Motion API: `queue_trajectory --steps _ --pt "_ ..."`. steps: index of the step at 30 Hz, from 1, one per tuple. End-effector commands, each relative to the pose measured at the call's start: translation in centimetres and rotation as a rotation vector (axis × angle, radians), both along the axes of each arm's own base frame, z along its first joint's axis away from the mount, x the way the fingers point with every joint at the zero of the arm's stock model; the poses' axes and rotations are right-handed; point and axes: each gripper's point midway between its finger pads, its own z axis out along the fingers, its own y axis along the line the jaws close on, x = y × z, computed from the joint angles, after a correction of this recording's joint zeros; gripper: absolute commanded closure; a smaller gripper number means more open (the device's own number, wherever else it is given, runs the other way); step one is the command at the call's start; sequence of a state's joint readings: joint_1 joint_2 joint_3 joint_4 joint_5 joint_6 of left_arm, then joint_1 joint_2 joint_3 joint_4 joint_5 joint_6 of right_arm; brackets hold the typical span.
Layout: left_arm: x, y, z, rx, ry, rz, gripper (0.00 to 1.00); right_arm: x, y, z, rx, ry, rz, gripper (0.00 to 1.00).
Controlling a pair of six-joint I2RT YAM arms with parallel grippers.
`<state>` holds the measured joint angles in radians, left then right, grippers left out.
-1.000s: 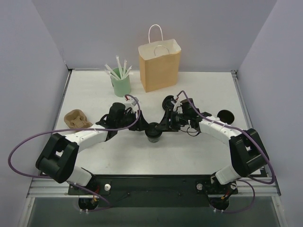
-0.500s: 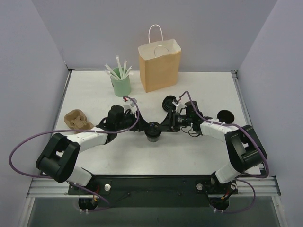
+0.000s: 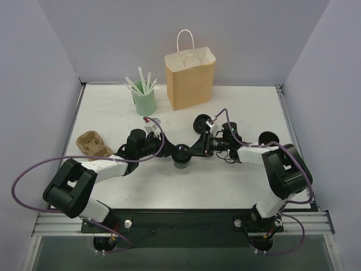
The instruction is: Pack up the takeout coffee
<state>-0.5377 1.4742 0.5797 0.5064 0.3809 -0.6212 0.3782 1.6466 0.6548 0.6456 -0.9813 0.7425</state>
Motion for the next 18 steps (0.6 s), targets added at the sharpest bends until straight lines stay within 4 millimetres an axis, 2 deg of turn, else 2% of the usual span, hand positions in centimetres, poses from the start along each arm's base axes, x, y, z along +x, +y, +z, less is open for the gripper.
queue_trajectory --steps 1,2,4,5,7,8,15,18 --pt "-3.1 3.2 -7.7 0.221 0.185 0.023 0.46 -1.1 -1.8 -5.2 -0.132 0.112 -0.100 0.69" --pt "-2.9 3.1 -7.5 0.218 0.178 0.019 0.46 -0.8 -1.7 -3.7 -0.112 0.082 -0.099 0.66" --pt "-2.9 3.0 -7.4 0.224 0.165 0.004 0.46 -0.8 -1.9 -2.5 -0.120 0.078 -0.103 0.61" --pt "-2.7 2.8 -7.1 0.222 0.156 -0.001 0.46 -0.3 -1.6 -0.7 -0.101 0.036 -0.100 0.57" --pt "-2.6 2.9 -7.2 0.238 0.148 -0.013 0.46 -0.3 -1.6 0.5 -0.101 0.028 -0.095 0.53" --pt "-2.4 2.7 -6.9 0.237 0.139 -0.018 0.47 0.1 -1.5 1.8 -0.090 0.000 -0.093 0.52" --pt "-1.9 2.0 -6.6 0.242 0.122 -0.059 0.47 1.4 -2.5 4.5 -0.063 -0.027 -0.119 0.50" --pt "-1.8 1.7 -6.5 0.236 0.111 -0.077 0.47 2.0 -2.9 5.1 -0.060 -0.041 -0.125 0.56"
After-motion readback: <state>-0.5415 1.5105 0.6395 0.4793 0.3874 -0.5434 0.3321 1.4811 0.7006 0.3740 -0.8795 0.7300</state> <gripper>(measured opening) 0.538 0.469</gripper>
